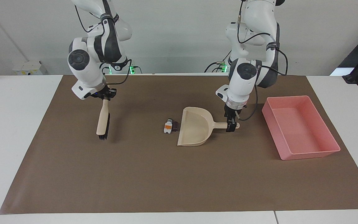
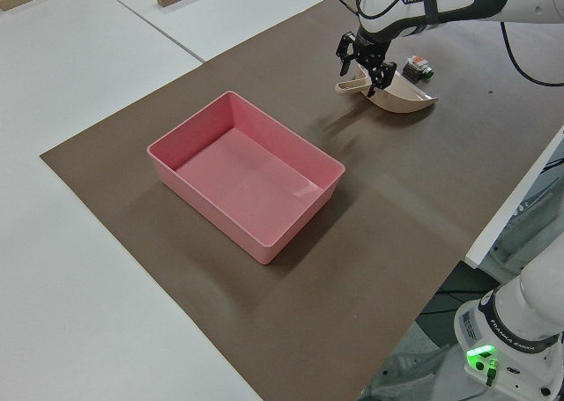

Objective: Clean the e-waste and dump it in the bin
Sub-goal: 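Sweep the component into the dustpan while the left gripper holds it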

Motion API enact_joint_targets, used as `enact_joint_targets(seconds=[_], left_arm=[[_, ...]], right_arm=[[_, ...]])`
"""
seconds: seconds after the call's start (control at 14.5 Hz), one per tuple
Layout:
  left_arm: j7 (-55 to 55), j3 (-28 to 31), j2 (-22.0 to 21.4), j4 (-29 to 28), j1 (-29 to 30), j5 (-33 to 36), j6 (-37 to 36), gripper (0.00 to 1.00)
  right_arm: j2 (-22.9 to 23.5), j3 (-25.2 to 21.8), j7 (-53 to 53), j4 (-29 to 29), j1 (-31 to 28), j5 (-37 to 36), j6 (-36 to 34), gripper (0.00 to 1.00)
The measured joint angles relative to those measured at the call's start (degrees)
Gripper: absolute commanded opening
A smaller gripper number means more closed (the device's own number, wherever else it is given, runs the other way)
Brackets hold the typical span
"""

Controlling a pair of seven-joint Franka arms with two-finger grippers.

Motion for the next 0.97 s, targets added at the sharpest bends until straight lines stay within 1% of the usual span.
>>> enact_joint_targets(seconds=[0.21, 0.35, 0.41, 0.76, 0.9, 0.97], left_arm=[[0.0, 0.0, 0.7, -1.2, -0.9, 0.0, 2.0, 0.92], [0.0, 0.0, 0.7, -1.4, -1.6, 0.0, 2.0, 0.9], [0.0, 0.0, 0.7, -1.4, -2.1, 0.0, 2.0, 0.87], [0.0, 0.0, 0.7, -1.6, -3.2, 0.0, 2.0, 0.84], [0.0, 0.1, 0.7, -1.9, -3.2, 0.0, 2.2, 0.78], [0.0, 0.1, 0.7, -2.0, -3.2, 0.0, 2.4, 0.69]], right_arm=[[0.9, 0.2, 12.2, -0.1, 9.3, 0.0, -0.2, 0.0], [2.1, 0.3, 17.7, 0.0, 13.9, 0.0, -0.2, 0.0], [2.6, 0.4, 19.2, 0.0, 15.4, 0.0, -0.2, 0.0], [6.1, 0.4, 23.4, 1.3, 20.0, 0.2, -0.2, 0.0], [6.7, 0.4, 23.6, 2.2, 20.9, 1.0, -0.1, 0.0], [6.8, 0.4, 23.6, 2.4, 21.2, 1.4, 0.0, 0.0]])
